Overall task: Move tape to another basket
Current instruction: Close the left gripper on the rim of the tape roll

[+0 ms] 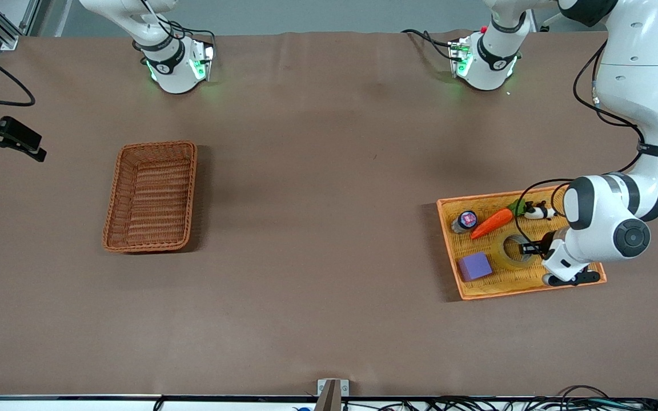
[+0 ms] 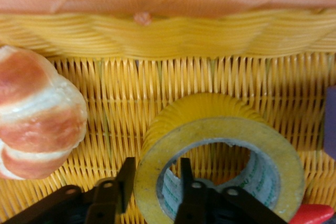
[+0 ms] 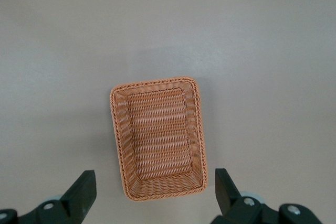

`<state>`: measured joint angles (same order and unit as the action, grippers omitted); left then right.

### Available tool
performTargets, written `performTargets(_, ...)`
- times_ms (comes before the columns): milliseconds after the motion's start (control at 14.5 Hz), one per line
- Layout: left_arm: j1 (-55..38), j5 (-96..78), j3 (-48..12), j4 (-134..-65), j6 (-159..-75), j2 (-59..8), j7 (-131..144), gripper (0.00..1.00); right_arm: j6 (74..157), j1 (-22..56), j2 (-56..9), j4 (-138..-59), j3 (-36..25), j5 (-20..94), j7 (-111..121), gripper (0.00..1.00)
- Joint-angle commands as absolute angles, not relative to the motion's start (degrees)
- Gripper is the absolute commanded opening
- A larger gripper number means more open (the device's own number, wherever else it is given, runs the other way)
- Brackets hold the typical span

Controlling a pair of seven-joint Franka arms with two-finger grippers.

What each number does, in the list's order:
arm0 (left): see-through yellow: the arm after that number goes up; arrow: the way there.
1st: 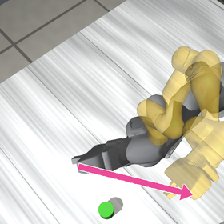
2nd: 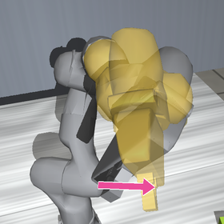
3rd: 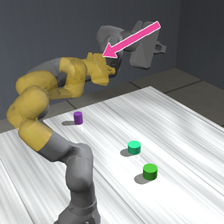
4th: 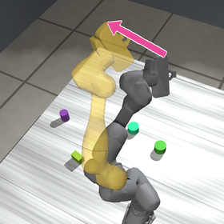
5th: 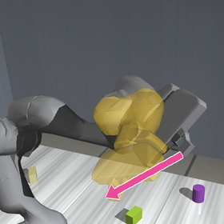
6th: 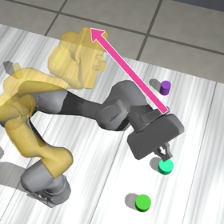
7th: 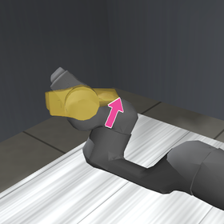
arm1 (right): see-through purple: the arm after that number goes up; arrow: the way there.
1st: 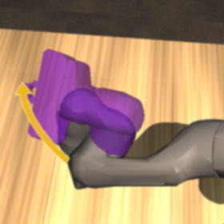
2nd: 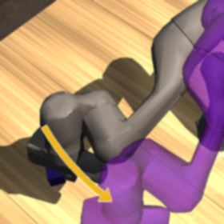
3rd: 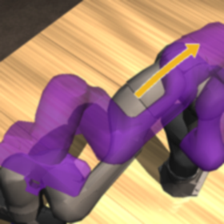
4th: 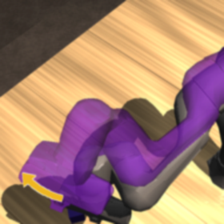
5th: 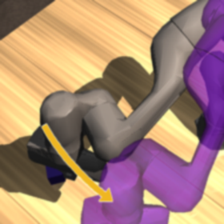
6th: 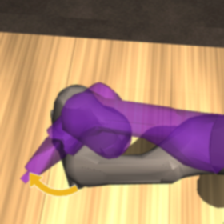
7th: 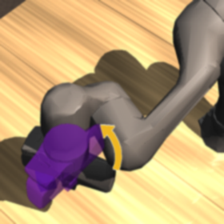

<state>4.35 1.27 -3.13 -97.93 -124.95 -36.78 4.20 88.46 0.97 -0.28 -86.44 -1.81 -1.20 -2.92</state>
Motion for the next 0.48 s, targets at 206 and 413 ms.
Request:
performTargets(206,5.01,1.85,-3.6,-99.4,-124.55,-33.32,3.52,0.08,87.8,0.18,-0.18,-85.96,-1.41,-0.26,-2.64,1.0)
performTargets(413,4.84,2.55,-3.52,-97.83,-118.41,-28.23,3.87,0.03,87.89,0.18,-0.26,-85.96,-1.41,-0.26,-2.64,1.0)
